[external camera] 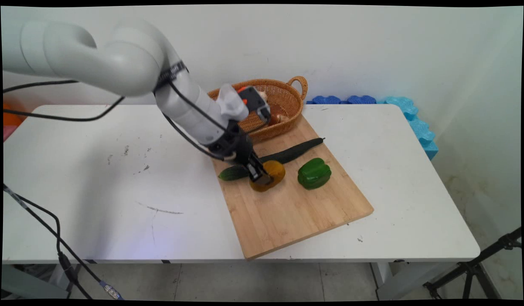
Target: Place the picked object on the cutting board
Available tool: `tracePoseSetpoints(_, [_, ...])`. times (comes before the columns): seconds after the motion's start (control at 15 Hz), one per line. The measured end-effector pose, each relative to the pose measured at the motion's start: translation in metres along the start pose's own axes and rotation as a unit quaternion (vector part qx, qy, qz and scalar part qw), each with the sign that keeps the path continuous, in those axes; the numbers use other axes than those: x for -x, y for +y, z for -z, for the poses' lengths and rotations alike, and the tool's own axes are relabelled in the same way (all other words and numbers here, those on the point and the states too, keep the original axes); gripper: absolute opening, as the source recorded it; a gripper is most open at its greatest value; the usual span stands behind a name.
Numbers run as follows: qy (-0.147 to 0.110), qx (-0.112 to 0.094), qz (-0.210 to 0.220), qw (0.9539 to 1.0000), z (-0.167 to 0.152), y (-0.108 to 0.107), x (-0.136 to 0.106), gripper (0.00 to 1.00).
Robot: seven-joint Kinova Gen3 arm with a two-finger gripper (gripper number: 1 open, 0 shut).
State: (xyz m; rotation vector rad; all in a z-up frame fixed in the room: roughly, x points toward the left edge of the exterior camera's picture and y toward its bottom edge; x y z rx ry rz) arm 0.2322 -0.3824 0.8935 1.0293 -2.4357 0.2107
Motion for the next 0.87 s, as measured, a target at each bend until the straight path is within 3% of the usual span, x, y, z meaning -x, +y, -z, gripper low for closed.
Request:
tracePoseSetpoints(0.53, [-0.018,-0.015,-0.009,0.9997,-0.041,0.006,0.019,0.00])
tracePoseSetpoints(0.6, [-0.017,-0.015,-0.010,0.9997,-0.044,0.006,0.020,1.00])
tracePoseSetpoints(0.87, [-0.009,-0.008,-0.020,0.9997,-0.044,0.004,0.016,1.00])
